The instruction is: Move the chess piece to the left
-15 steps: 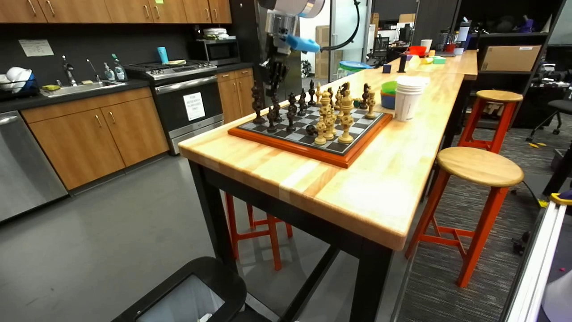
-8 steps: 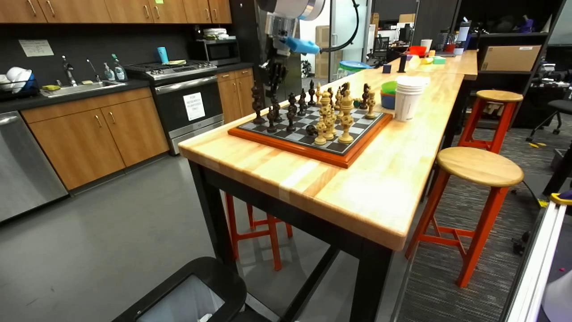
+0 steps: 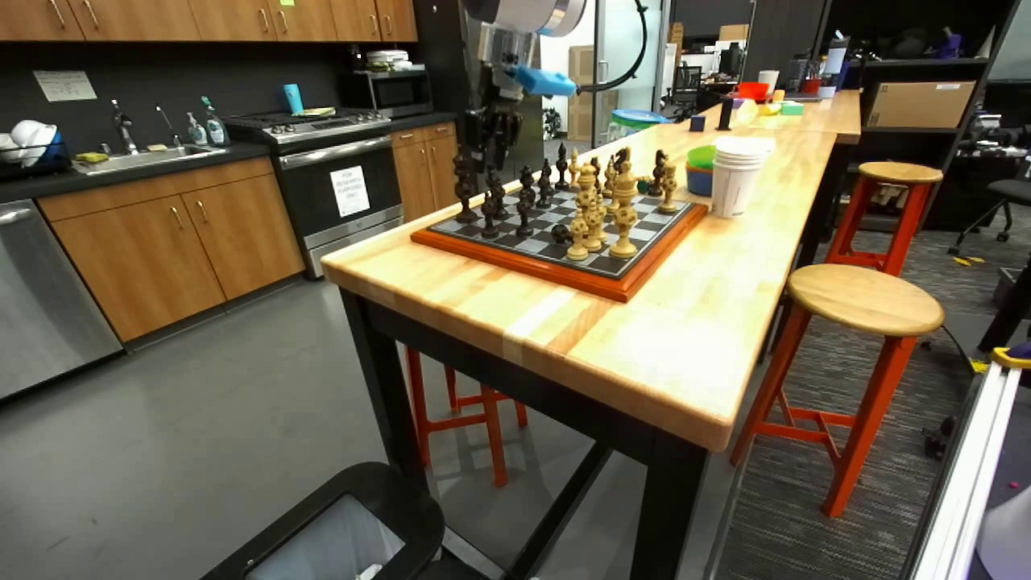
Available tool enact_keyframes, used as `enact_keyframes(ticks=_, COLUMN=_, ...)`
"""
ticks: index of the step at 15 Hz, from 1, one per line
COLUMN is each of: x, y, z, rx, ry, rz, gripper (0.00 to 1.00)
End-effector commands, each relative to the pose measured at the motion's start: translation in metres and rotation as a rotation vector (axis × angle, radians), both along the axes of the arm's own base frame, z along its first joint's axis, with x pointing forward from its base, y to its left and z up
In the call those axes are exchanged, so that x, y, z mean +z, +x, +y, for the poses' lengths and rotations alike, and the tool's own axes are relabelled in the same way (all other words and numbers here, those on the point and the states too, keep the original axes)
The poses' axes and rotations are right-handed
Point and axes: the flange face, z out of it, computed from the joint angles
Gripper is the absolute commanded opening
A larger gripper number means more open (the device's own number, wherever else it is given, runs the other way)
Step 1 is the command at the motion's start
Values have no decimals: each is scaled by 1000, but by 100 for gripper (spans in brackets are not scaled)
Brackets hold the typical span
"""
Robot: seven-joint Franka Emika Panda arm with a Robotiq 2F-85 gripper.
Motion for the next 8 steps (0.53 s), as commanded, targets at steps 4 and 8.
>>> enact_keyframes(ticks=4, x=41, y=-5, z=-5, rx=-7, ry=-10, rz=-26, gripper=100)
enact_keyframes(ticks=8, x=94, y=-26, z=-21, rx=-24, ry=-58, rz=-18, gripper=100)
